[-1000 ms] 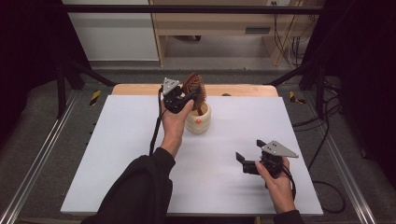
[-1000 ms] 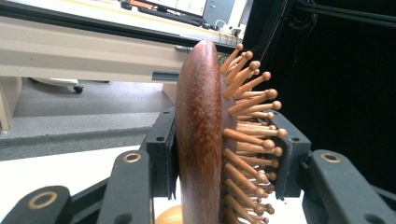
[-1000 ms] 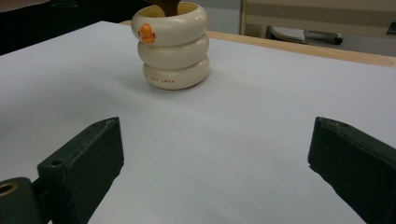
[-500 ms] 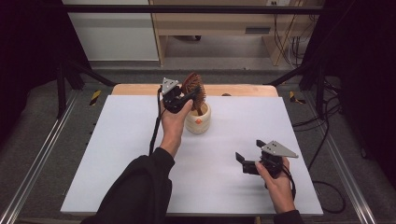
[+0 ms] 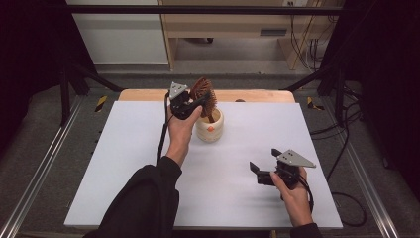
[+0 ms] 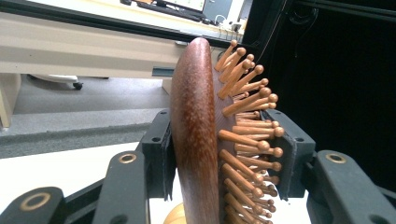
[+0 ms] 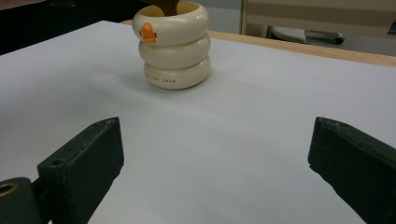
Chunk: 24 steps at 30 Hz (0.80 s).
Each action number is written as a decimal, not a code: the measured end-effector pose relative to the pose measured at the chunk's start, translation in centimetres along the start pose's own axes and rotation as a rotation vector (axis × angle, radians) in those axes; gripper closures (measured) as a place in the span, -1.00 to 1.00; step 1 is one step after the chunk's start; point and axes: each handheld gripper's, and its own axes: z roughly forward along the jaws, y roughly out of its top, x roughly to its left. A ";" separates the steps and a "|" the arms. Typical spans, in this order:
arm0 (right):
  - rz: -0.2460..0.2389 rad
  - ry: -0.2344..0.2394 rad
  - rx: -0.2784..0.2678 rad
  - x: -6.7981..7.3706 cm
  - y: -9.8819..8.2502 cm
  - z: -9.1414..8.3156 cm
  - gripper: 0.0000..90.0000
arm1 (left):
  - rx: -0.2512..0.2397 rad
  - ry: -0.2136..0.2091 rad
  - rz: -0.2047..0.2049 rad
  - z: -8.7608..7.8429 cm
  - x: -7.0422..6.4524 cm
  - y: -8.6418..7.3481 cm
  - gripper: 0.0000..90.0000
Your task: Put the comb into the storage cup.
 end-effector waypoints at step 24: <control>-0.002 0.004 0.002 0.1 0.0 0.1 -0.91 | 0.017 0.005 -0.016 -0.6 1.4 -0.1 0.02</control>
